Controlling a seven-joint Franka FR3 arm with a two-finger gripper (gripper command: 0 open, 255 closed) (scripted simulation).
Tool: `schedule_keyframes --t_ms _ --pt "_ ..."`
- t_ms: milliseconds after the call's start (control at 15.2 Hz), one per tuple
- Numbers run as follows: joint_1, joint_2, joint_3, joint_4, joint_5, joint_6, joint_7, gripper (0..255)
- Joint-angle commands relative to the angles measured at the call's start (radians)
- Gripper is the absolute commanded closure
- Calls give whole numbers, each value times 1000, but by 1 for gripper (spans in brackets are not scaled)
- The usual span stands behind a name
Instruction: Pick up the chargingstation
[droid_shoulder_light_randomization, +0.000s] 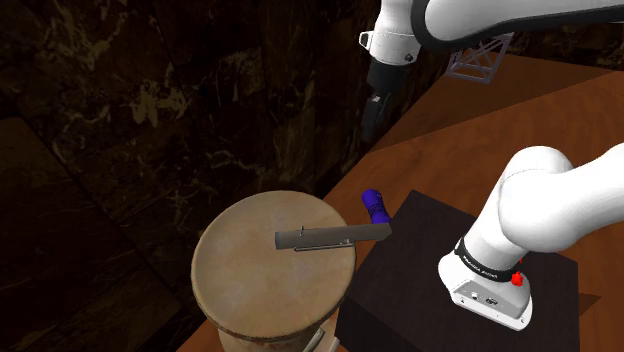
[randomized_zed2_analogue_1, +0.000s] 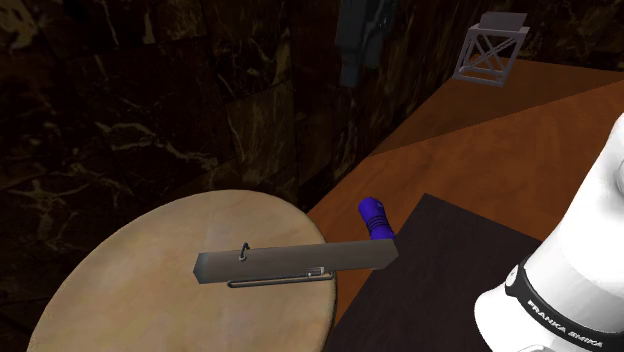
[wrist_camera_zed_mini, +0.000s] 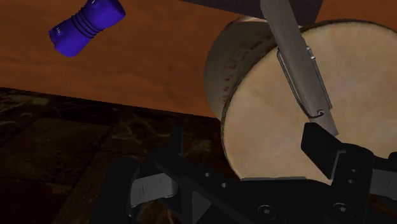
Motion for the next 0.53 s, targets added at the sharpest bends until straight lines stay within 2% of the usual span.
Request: schedule_keyframes --t_ms 0,462 --pt "23 26 25 -36 10 51 -1 0" --pt "106 145 117 -132 43 225 1 0"
